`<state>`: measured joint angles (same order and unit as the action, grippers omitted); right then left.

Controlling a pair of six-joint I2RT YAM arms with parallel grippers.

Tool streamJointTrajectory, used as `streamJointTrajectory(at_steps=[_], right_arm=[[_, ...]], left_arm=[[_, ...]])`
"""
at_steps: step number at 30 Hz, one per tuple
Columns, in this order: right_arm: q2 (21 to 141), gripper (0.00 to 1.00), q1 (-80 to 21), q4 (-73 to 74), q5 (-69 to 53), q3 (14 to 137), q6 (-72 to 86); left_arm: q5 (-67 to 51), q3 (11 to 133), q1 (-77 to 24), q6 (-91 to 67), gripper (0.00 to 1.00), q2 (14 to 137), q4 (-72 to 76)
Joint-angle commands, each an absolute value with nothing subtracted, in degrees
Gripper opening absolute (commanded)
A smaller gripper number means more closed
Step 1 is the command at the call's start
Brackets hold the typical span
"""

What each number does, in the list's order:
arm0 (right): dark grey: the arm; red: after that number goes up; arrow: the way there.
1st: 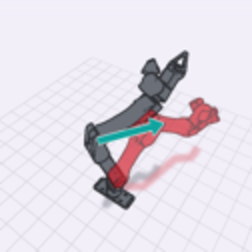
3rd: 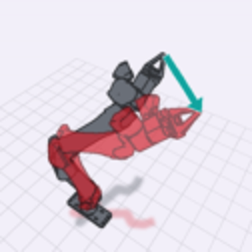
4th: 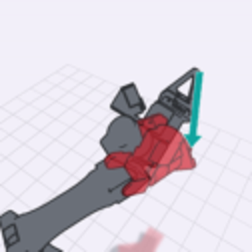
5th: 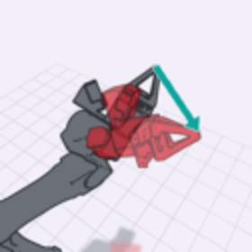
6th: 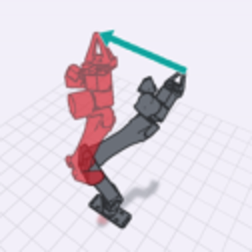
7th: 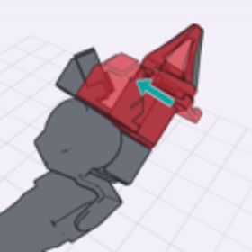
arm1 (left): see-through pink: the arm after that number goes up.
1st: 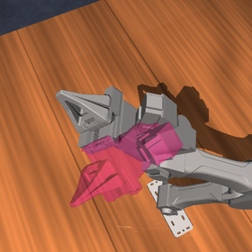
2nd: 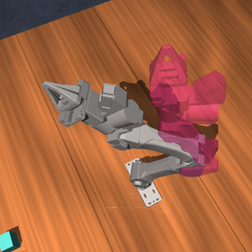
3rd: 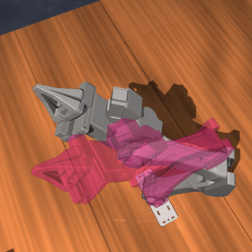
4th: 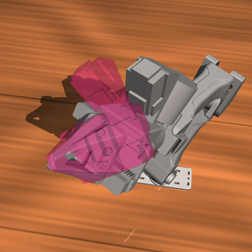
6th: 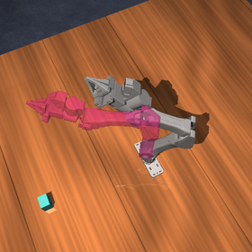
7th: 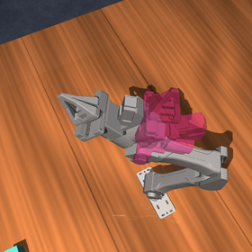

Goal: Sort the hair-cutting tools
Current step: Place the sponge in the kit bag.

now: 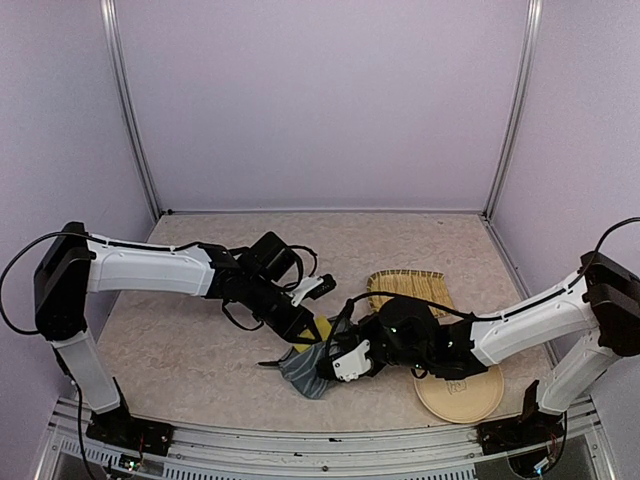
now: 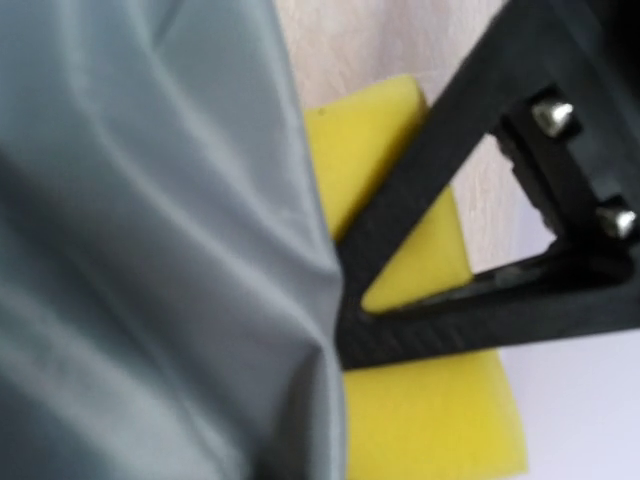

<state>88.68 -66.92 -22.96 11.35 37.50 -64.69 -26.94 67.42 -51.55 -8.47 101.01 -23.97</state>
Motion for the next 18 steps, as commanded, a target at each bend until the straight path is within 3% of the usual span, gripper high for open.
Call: streamJointTrajectory(at_steps=[1, 4, 6, 11, 18], right_arm=[[86.65, 0.22, -67.28, -21.06, 11.90, 38.60, -63.16], [82.67, 0.50, -66.24, -14.74, 8.57, 38.92, -61.48], [79.99, 0.58, -65.18, -8.91, 5.19, 40.11, -59.92], [76.87, 0.62, -60.90, 7.90, -5.72, 46.05, -55.30], [76.91, 0.62, -48.90, 17.72, -26.69, 53.53, -44.45]], left_arm=[[-32.57, 66.89, -51.67, -11.21, 0.00, 100.98, -22.21], [-31.13, 66.49, -51.90, -12.68, 0.00, 101.58, -21.59], [-30.25, 66.22, -52.09, -13.65, 0.00, 101.22, -21.13], [-28.23, 64.90, -52.39, -17.64, 0.04, 100.40, -18.97], [-23.18, 67.40, -56.58, -20.22, 0.06, 100.85, -19.34]])
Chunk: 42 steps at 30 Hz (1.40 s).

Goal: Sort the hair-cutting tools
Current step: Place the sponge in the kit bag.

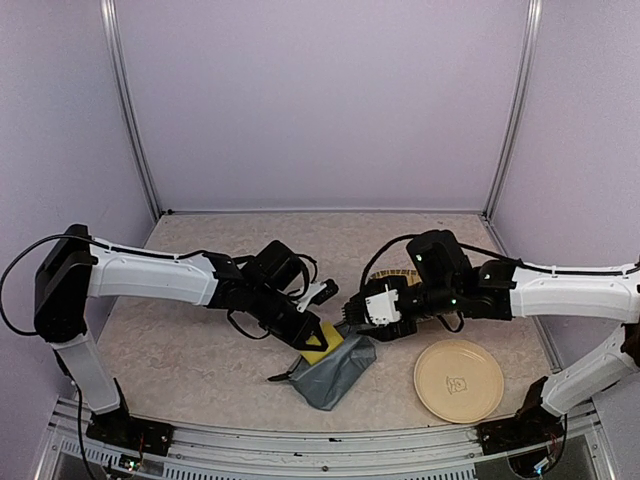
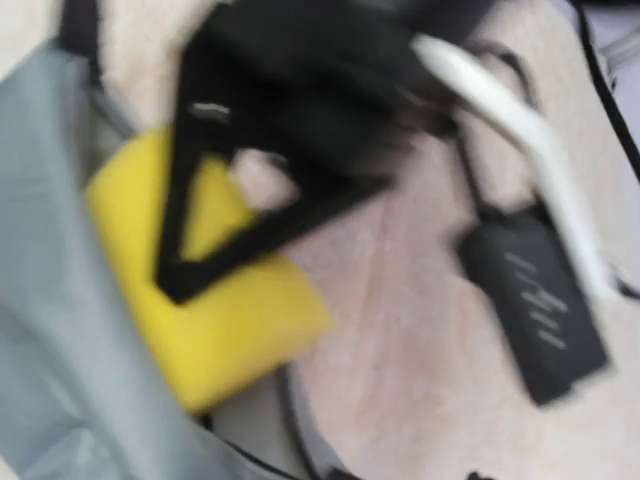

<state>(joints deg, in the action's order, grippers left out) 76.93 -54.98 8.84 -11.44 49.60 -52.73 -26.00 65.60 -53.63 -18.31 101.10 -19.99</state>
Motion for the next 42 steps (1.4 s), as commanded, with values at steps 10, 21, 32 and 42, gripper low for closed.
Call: streamJointTrajectory(at_steps=[10, 21, 32, 42], right_arm=[[82.15, 0.60, -35.70, 20.88, -41.80, 58.92, -35.91], [85.71, 0.62, -35.99, 28.79, -46.20, 65.21, -38.57], [93.27, 0.61, -40.60, 37.33, -41.98, 74.38, -43.47], [105.13, 0.61, -44.38, 49.09, -44.23, 85.86, -46.49]], left_arm=[[-10.86, 70.00, -61.97, -24.42, 0.43, 102.65, -19.82], [-1.87, 67.91, -62.36, -24.66, 0.66, 91.41, -23.21], [-11.94, 55.10, -57.79, -32.72, 0.62, 84.79, -17.93], [-19.71, 49.63, -57.00, -33.56, 0.57, 88.79, -11.16]])
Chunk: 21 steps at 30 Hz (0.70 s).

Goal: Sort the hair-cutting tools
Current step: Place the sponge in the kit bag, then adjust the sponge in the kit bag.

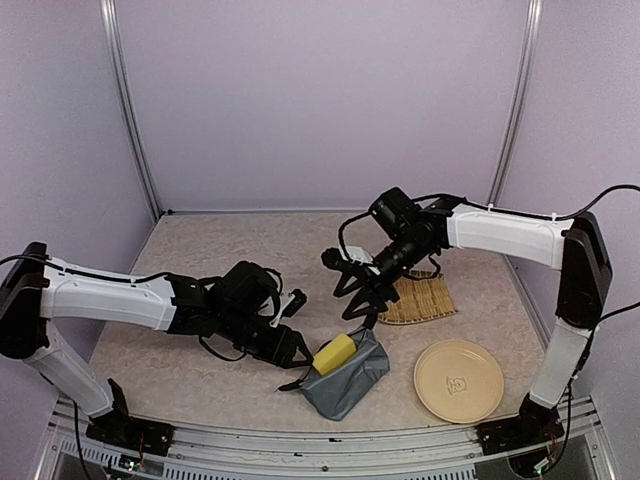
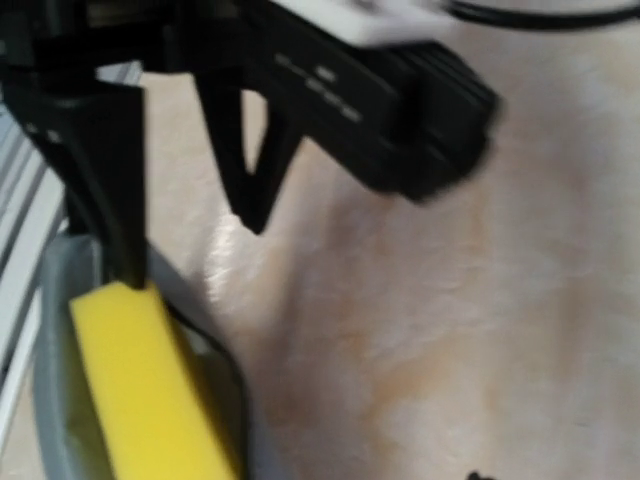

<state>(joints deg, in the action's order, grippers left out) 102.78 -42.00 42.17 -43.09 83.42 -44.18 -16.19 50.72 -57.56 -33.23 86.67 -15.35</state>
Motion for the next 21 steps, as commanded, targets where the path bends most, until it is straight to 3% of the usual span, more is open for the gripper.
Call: streamJointTrajectory(at_steps=[1, 7, 14, 21], right_arm=[[105.80, 0.61, -44.87, 49.53, -44.09, 86.09, -46.57], [108.67, 0.61, -46.17, 51.07, -44.90, 87.07, -46.58], [111.15, 0.60, -48.04, 54.67, -43.78, 88.95, -48.81], [112.32, 0.52, -49.43, 55.32, -41.73, 89.62, -50.02]], left_arm=[[-20.09, 49.51, -56.91, -33.37, 0.56, 89.23, -10.82], [-22.27, 49.26, -56.61, -32.44, 0.49, 90.42, -10.22], [-21.19, 46.99, -56.30, -33.25, 0.55, 85.56, -10.08], [-23.55, 45.74, -56.48, -33.93, 0.53, 87.88, -7.27]])
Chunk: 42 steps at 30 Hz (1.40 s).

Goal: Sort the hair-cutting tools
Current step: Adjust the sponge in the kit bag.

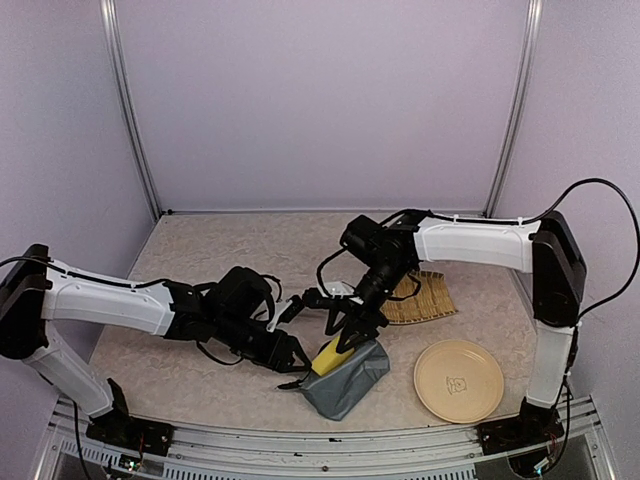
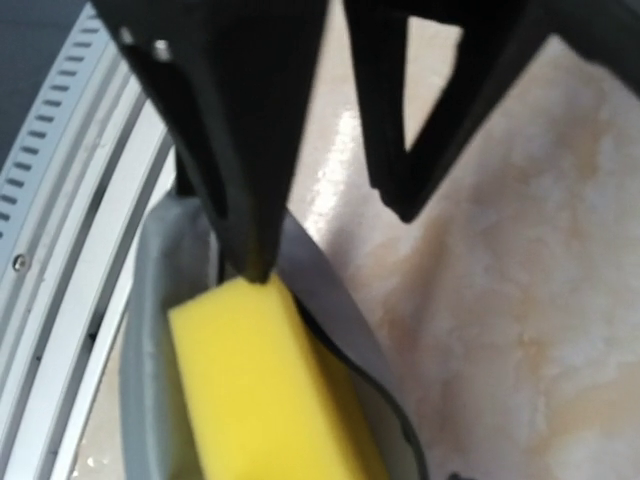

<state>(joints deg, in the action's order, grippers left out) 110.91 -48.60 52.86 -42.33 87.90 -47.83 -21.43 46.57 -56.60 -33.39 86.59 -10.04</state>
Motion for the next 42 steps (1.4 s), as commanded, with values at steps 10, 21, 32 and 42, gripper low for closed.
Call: streamJointTrajectory(at_steps=[10, 21, 32, 42], right_arm=[[114.79, 0.18, -49.54, 61.05, -41.48, 92.84, -52.70], [114.25, 0.16, -49.54, 62.15, -38.92, 92.85, -53.20], [113.38, 0.16, -49.50, 61.53, -39.11, 91.59, -52.74], [111.73, 0.17, -49.53, 57.99, -38.07, 87.65, -51.95]], left_arm=[[-23.75, 45.53, -56.43, -33.78, 0.51, 87.07, -7.12], [-23.46, 44.34, -56.50, -33.64, 0.51, 86.11, -6.90], [-25.81, 47.05, -56.61, -32.88, 0.45, 92.71, -3.12], [-24.33, 52.76, -56.46, -30.80, 0.04, 95.47, -5.86]])
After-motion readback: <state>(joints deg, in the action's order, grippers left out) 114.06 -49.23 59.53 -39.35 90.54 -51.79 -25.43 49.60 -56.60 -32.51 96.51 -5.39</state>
